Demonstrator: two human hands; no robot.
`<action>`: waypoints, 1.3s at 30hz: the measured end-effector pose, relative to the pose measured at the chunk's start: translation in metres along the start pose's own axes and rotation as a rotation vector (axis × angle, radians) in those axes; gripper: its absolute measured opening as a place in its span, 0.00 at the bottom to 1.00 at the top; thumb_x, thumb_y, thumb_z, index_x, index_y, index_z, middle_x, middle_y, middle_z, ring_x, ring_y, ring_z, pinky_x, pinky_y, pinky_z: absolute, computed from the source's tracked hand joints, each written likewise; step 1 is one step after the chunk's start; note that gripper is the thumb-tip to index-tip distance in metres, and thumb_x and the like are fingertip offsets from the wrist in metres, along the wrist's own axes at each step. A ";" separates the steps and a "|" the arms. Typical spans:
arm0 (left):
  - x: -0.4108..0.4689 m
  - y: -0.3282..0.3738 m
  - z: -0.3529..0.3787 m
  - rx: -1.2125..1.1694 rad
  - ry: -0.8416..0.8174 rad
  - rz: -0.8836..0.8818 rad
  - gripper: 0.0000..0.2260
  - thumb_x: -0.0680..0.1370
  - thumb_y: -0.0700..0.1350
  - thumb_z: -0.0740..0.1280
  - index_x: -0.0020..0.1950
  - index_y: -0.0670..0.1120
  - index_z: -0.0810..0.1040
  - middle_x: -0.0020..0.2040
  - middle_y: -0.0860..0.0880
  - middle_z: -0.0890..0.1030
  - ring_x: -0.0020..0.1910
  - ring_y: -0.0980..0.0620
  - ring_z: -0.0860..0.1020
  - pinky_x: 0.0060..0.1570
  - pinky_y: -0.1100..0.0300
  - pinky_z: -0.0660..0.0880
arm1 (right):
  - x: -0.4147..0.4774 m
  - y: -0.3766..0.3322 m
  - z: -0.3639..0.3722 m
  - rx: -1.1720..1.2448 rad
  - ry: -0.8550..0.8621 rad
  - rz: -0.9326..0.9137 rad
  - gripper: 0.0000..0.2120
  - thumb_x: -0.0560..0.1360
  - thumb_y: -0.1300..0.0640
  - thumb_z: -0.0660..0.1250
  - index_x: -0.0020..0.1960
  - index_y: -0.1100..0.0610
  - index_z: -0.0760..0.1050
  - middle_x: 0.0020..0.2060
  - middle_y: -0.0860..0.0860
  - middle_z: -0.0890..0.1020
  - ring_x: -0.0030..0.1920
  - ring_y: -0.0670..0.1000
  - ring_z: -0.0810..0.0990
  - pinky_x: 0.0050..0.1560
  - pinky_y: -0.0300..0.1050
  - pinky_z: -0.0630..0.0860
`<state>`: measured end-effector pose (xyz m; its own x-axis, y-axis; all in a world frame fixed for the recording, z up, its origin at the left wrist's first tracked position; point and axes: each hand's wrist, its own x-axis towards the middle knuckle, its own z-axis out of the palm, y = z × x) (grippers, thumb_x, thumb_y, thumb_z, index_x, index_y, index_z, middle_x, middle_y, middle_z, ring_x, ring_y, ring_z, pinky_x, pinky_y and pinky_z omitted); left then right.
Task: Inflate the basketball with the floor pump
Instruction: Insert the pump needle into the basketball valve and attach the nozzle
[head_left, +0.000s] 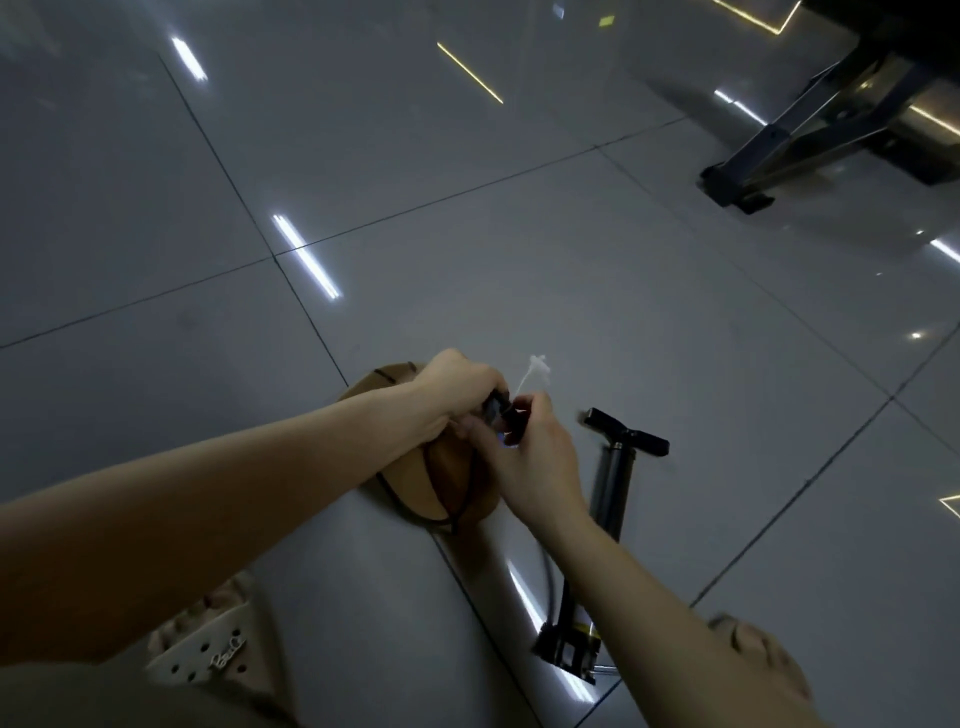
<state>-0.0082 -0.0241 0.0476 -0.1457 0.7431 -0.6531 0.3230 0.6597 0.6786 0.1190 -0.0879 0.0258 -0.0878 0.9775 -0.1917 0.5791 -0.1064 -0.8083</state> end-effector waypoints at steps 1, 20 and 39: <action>0.004 -0.003 -0.004 0.023 0.011 0.017 0.09 0.78 0.45 0.69 0.47 0.38 0.81 0.32 0.43 0.83 0.30 0.46 0.82 0.35 0.53 0.81 | 0.005 0.003 0.003 0.006 0.037 -0.015 0.20 0.75 0.36 0.68 0.50 0.52 0.71 0.40 0.45 0.79 0.39 0.45 0.78 0.37 0.43 0.71; 0.032 -0.090 -0.037 0.990 0.204 0.744 0.14 0.80 0.56 0.68 0.60 0.50 0.81 0.54 0.52 0.80 0.55 0.49 0.79 0.52 0.55 0.71 | 0.040 0.035 0.038 -0.129 0.075 -0.123 0.17 0.84 0.45 0.57 0.47 0.52 0.78 0.32 0.46 0.79 0.32 0.49 0.77 0.33 0.46 0.70; 0.054 -0.020 -0.060 1.037 -0.431 0.564 0.17 0.75 0.56 0.75 0.33 0.53 0.72 0.34 0.53 0.73 0.35 0.53 0.72 0.39 0.55 0.69 | 0.056 0.038 0.010 0.103 -0.008 -0.048 0.27 0.83 0.46 0.59 0.33 0.65 0.69 0.25 0.52 0.65 0.26 0.48 0.63 0.29 0.46 0.61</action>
<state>-0.0787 0.0089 0.0188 0.5051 0.6670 -0.5477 0.8513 -0.2806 0.4433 0.1282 -0.0391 -0.0211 -0.1202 0.9804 -0.1559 0.4880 -0.0784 -0.8693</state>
